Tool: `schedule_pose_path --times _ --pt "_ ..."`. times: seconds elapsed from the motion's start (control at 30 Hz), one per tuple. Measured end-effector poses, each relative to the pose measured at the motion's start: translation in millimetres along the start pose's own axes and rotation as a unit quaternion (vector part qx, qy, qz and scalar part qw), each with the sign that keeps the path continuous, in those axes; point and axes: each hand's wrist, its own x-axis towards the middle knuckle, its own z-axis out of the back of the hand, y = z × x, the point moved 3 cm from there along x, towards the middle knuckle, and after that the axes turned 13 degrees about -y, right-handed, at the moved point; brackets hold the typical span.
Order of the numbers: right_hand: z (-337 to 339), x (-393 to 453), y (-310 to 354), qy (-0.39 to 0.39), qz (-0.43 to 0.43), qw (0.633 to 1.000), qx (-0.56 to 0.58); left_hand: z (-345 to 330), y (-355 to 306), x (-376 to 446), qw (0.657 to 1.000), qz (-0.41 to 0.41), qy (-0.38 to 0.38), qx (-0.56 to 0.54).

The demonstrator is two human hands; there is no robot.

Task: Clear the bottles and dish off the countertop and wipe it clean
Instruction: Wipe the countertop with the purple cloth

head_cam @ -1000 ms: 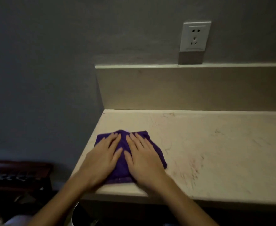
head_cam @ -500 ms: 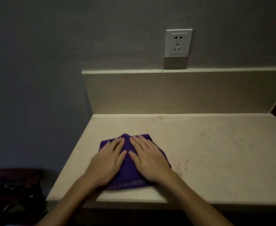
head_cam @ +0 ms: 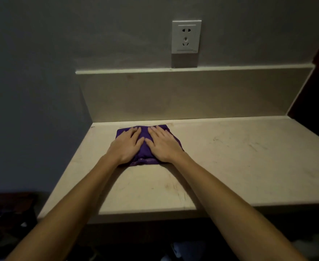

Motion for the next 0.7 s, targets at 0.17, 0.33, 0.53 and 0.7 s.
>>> schedule_pose_path --times 0.17,0.33,0.53,0.7 --pt "43 -136 5 -0.016 -0.006 0.999 0.045 21 -59 -112 0.998 -0.050 -0.007 -0.031" --pt "79 -207 5 0.025 -0.041 0.998 0.044 6 -102 -174 0.998 -0.040 -0.028 -0.040" --pt "73 -174 -17 0.020 -0.010 0.999 0.028 -1 -107 -155 0.999 -0.018 -0.047 -0.005" --pt "45 -74 -64 -0.019 0.005 1.000 -0.005 -10 -97 -49 0.999 -0.044 -0.026 -0.018"
